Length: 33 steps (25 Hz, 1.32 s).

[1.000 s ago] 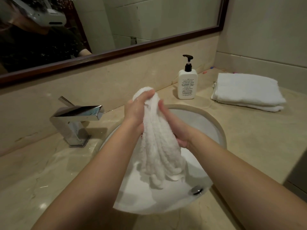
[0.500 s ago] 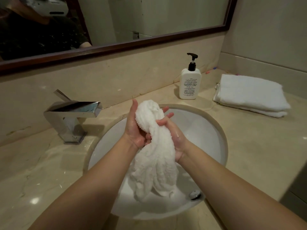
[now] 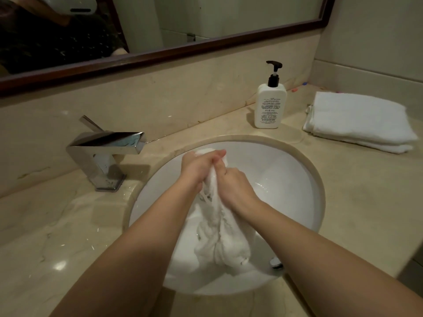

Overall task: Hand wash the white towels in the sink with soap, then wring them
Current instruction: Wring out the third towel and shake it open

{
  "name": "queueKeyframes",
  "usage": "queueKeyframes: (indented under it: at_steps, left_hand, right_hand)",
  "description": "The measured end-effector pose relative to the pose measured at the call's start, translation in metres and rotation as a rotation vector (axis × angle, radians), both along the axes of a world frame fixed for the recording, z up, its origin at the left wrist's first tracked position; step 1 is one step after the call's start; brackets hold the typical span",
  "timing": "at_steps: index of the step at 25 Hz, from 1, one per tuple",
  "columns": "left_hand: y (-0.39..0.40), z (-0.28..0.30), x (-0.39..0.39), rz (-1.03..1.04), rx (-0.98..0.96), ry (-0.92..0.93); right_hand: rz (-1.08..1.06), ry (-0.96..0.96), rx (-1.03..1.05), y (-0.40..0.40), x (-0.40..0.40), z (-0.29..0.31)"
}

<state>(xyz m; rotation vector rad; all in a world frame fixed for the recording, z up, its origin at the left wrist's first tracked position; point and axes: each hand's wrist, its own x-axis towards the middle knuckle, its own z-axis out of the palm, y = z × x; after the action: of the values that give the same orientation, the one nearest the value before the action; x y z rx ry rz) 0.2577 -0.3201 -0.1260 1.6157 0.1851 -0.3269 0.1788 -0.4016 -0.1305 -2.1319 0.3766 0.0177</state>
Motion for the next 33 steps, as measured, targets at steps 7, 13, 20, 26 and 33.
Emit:
queueKeyframes:
  at_steps: [7,13,20,26,33]
  left_hand:
    - [0.009,0.0,-0.005,-0.258,-0.427,0.11]
    - [0.012,-0.002,0.002,-0.426,-0.87,0.124]
    - [0.002,0.013,-0.001,-0.321,-0.358,0.225]
    - [-0.013,-0.007,0.007,-0.05,-0.218,0.103]
    - [-0.019,-0.009,-0.001,0.137,-0.221,0.07]
  right_hand:
    - [0.0,0.128,0.648,-0.02,-0.015,0.006]
    - [0.181,0.208,1.294,-0.017,-0.008,0.011]
    - [-0.141,0.184,0.519,-0.003,-0.011,0.007]
    - [-0.106,0.056,0.077,0.0,-0.002,0.002]
    - [-0.069,0.034,0.134,-0.011,-0.003,-0.007]
